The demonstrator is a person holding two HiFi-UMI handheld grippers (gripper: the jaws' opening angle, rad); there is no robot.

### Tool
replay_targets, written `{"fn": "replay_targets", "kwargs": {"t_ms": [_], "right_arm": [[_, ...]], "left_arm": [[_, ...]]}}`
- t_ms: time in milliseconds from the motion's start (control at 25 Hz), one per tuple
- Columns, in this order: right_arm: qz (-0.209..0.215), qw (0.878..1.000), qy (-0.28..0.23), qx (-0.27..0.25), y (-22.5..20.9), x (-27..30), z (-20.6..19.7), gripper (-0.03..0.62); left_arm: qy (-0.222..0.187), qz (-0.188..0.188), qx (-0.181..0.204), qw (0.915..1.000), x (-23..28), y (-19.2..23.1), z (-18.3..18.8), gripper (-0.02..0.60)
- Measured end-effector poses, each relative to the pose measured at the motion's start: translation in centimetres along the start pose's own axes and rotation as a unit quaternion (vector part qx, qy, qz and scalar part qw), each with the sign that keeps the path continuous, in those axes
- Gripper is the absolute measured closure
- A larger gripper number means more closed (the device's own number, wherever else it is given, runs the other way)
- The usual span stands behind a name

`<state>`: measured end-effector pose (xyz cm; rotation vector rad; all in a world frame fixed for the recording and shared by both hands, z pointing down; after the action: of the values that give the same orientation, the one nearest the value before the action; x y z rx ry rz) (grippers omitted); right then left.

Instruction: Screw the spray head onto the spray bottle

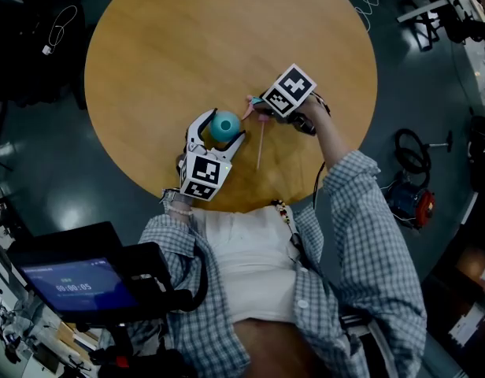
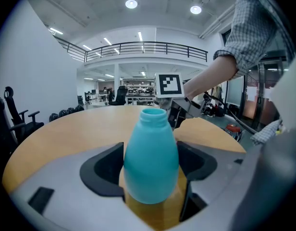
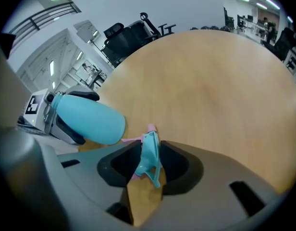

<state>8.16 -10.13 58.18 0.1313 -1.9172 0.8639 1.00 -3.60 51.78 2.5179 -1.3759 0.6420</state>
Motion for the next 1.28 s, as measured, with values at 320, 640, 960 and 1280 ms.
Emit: {"fn": "replay_targets", "kwargs": {"t_ms": [320,640,960,1280], "right_arm": [[-0.024,0.999,-0.046,-0.017,-0.1,-1.0,0.2,0.487],[-0.175,0.957,-0.194,-0.128,1.3,-9.8,5.6,0.487],[-0.300,0.850,-0.350,-0.255,9.7,-21.9,11.0,0.487],[-0.311,0.789,-0.435,-0.303,17.2,-26.9,12.6,0.487]], "left_arm": [[-0.001,-0.002,-0.003,1.0000,0.4,0.1,0.0,0.221],[-0.001,-0.007,-0.004,1.0000,1.1,0.5,-0.2,0.221],[-0.002,-0.011,-0.005,0.9999,2.1,0.8,-0.2,0.221],[-0.006,-0.011,-0.008,0.9999,2.8,0.8,0.1,0.219]]}}
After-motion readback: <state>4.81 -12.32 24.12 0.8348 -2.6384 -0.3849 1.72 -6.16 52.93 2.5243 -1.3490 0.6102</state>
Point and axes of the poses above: the fingertips, and each gripper's own axes: x forward along the fingers, y to its left, z out of its top, the point moved 1 cm from there along -x, backward along the fingers, and after that the axes turned 9 degrees about z, right-handed, at the moved point
